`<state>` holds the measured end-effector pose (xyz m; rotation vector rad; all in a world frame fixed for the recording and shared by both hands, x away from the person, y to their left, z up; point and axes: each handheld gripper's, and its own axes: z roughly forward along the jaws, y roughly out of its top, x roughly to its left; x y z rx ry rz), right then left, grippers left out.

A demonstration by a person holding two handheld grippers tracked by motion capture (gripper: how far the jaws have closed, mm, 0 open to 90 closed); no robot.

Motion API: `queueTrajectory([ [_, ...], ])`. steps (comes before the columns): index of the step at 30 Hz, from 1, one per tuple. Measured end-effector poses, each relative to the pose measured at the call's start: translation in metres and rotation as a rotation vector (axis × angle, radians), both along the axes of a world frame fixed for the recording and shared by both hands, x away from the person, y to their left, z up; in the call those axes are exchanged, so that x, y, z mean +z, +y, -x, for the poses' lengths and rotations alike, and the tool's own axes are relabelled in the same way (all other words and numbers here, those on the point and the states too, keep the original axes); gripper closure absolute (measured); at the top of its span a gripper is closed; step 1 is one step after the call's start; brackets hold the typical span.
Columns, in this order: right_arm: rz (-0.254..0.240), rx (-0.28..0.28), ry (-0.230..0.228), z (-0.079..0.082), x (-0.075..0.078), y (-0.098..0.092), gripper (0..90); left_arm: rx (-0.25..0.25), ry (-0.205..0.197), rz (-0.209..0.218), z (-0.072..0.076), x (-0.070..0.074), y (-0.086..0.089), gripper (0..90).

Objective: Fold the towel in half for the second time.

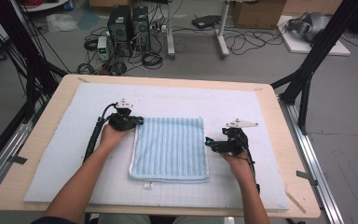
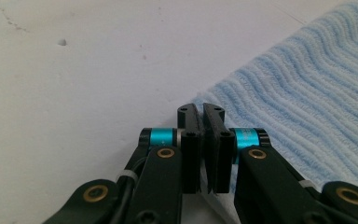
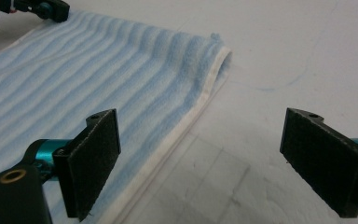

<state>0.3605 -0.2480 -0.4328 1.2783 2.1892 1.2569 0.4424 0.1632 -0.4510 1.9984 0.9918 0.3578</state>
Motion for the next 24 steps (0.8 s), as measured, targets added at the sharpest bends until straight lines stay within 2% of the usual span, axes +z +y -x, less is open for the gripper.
queueTrajectory([
  [2, -0.006, 0.016, 0.01, -0.01, 0.001, 0.003, 11.3, 0.002, 0.002, 0.004, 0.0, 0.0, 0.0, 85.3],
  [7, 0.026, 0.039, 0.029, -0.032, 0.004, 0.015, 12.1, 0.005, 0.004, 0.008, 0.0, -0.001, 0.0, 85.0],
  [9, 0.042, 0.064, 0.034, -0.04, 0.005, 0.02, 19.2, 0.006, 0.008, 0.012, 0.0, -0.001, 0.001, 84.8],
  [11, 0.053, 0.069, 0.046, -0.047, 0.005, 0.024, 21.7, 0.006, 0.009, 0.014, 0.0, -0.001, 0.001, 84.7],
  [15, 0.071, 0.046, 0.051, -0.06, 0.0, 0.028, 33.5, 0.003, 0.01, 0.01, 0.0, -0.001, 0.001, 84.8],
  [17, 0.087, 0.034, 0.033, -0.064, -0.002, 0.029, 40.8, 0.003, 0.01, 0.011, 0.0, -0.001, 0.001, 84.7],
  [21, 0.067, 0.026, 0.057, -0.076, -0.007, 0.033, 46.3, 0.006, 0.01, 0.018, 0.0, -0.001, 0.001, 84.8],
  [24, 0.091, 0.043, 0.082, -0.081, -0.012, 0.038, 58.2, 0.005, 0.011, 0.019, 0.0, -0.001, 0.001, 84.8],
])
